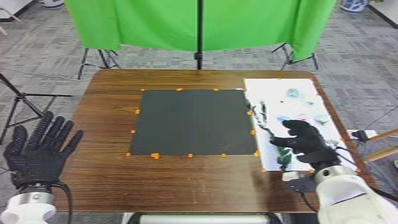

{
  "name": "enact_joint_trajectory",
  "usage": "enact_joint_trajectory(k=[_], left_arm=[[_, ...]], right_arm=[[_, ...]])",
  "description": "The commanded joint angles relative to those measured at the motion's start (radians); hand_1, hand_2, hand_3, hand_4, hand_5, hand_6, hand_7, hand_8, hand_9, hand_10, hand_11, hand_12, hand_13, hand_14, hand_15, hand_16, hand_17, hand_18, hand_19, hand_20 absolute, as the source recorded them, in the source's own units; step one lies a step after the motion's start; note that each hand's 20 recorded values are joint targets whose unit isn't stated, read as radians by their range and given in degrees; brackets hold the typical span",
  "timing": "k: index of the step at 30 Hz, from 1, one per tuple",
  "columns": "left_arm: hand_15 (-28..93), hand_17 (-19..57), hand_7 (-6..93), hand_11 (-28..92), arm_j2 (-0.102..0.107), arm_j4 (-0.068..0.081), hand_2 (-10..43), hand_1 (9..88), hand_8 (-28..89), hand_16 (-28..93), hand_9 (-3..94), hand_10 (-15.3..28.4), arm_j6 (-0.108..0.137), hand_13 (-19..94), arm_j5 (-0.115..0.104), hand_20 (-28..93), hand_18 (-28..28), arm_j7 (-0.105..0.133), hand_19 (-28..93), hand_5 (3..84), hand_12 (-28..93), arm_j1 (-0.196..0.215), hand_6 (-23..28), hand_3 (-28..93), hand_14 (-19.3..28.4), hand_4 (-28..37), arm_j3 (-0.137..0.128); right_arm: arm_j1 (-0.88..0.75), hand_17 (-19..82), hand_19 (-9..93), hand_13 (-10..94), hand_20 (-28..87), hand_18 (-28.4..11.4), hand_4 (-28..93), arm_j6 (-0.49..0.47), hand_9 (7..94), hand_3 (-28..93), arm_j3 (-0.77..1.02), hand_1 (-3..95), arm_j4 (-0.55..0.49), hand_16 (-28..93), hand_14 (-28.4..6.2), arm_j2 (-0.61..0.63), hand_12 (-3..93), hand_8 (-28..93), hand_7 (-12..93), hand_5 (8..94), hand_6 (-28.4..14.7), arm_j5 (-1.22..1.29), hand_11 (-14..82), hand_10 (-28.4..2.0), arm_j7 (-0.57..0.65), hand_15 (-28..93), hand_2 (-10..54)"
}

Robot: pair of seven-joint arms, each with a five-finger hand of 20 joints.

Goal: Arrange flowers

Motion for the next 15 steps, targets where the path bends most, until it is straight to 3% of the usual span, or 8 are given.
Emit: enact_joint_trajectory(k=[1, 3, 7, 15], left_arm=[[22, -4.7, 11.4, 15, -0.005, 0.007, 9.2, 21.3, -8, -4, 31.2, 12.5, 0.014, 21, 0.005, 16, 13.1, -0.010, 32, 39.0, 9, 0.009, 5.3, 76, 11.0, -28.3, 0.015], [24, -4.8, 11.6, 16, -0.007, 0.012, 9.2, 21.3, -8, -4, 31.4, 12.7, 0.002, 22, 0.015, 16, 13.1, -0.015, 32, 39.2, 9, 0.010, 5.5, 76, 11.7, -28.3, 0.016], [26, -5.1, 12.2, 17, -0.009, 0.014, 9.3, 21.4, -9, -3, 33.0, 13.2, 0.005, 24, -0.001, 16, 13.6, -0.020, 32, 39.8, 10, 0.010, 5.6, 75, 12.7, -28.3, 0.019], [27, -5.4, 12.3, 17, -0.003, 0.013, 9.4, 21.3, -9, -3, 33.1, 13.3, 0.004, 24, 0.008, 16, 13.9, -0.019, 32, 40.1, 11, 0.014, 5.9, 75, 12.9, -28.3, 0.013]], right_arm=[[0.064, 22, 75, 32, 36, -25.7, -28, -0.090, 39.7, 67, -0.088, 34.6, 0.050, 14, -20.0, 0.006, 19.5, -8, 13, 37.9, -10.6, -0.464, 15.6, -23.6, 0.109, 43, -9.5], [0.070, 20, 75, 28, 36, -25.8, -28, -0.091, 39.1, 67, -0.107, 34.3, 0.062, 13, -21.8, 0.009, 24.0, -6, 17, 39.0, -13.3, -0.491, 22.5, -25.1, 0.142, 46, -9.5], [0.083, 19, 78, 27, 38, -26.6, -28, -0.110, 37.8, 65, -0.128, 34.7, 0.081, 14, -24.1, 0.001, 29.4, -6, 24, 41.1, -15.3, -0.501, 33.6, -26.6, 0.197, 54, -9.5], [0.070, 21, 79, 28, 39, -26.9, -28, -0.170, 37.8, 60, -0.125, 36.0, 0.112, 13, -23.9, -0.022, 28.5, -11, 35, 38.5, -14.1, -0.442, 34.4, -26.4, 0.208, 58, -9.5]])
